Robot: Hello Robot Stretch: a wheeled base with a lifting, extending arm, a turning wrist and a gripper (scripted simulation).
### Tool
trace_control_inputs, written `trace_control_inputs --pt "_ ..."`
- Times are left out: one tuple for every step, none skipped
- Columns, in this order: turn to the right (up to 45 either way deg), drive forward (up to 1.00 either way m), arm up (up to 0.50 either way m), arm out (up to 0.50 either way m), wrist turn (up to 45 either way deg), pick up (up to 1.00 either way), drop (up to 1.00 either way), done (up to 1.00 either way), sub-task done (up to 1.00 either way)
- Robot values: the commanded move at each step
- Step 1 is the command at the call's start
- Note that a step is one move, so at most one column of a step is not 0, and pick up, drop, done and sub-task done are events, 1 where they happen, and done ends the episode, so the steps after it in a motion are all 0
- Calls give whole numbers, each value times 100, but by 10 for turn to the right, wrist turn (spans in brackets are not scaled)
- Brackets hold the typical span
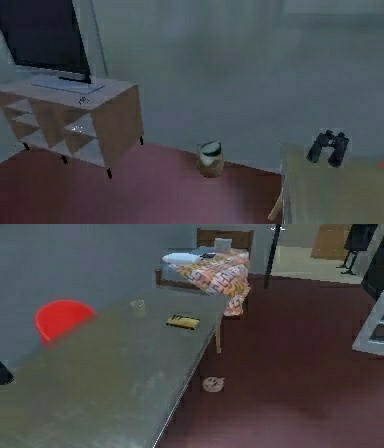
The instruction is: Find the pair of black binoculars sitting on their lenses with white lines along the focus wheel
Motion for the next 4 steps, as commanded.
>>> trace_control_inputs --pt "0 50 0 0 0 0 0 0 0" --pt "450 0 0 0 0 0 0 0 0" --pt "150 0 0 0 0 0 0 0 0" --pt "0 0 0 0 0 0 0 100 0"
